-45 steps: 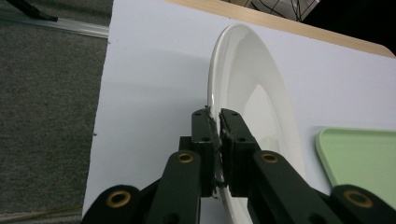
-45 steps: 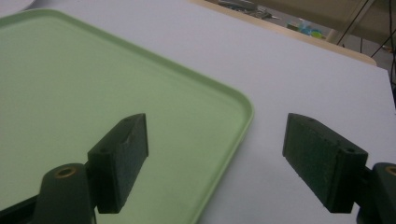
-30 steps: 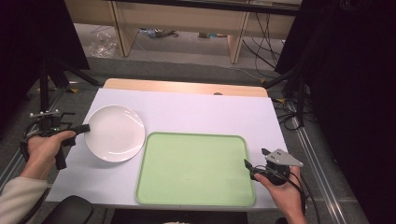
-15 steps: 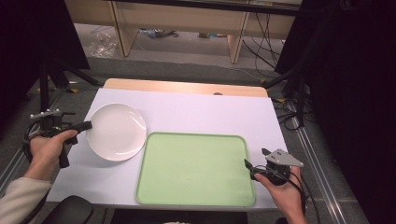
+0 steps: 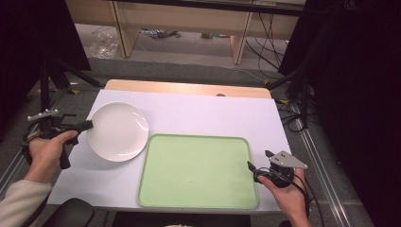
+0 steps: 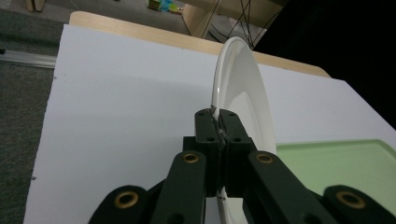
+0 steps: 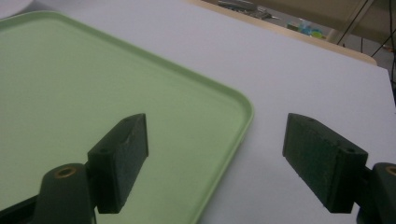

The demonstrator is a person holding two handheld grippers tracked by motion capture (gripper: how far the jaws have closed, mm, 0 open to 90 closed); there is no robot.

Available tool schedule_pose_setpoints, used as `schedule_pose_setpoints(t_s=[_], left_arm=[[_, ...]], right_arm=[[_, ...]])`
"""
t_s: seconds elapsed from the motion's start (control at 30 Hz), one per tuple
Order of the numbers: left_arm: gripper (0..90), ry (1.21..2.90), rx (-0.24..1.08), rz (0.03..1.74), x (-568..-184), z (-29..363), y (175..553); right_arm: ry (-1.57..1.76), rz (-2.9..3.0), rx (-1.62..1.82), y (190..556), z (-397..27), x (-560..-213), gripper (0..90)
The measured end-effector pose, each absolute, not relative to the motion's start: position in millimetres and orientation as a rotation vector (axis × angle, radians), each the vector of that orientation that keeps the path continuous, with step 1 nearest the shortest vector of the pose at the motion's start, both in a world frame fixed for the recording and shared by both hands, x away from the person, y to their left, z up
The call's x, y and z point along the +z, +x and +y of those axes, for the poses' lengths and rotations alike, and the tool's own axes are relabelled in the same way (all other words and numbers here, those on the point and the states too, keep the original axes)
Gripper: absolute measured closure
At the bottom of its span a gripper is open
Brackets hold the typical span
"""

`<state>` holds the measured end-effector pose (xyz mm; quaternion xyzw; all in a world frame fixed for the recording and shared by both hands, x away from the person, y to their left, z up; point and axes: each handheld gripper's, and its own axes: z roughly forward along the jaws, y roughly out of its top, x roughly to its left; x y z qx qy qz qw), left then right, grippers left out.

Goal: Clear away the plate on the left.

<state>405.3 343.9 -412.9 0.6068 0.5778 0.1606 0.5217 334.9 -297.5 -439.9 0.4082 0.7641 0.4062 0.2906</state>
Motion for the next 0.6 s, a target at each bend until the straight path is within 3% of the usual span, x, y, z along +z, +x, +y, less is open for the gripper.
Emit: schedule_pose_setpoints(t_s=[0.6], left_arm=[[87.5, 1.458, 0.441, 1.278, -393.2, 330.7, 399.3]], right_arm=[[1.088, 2.036, 1.082, 334.7, -297.4, -439.8, 23.2]])
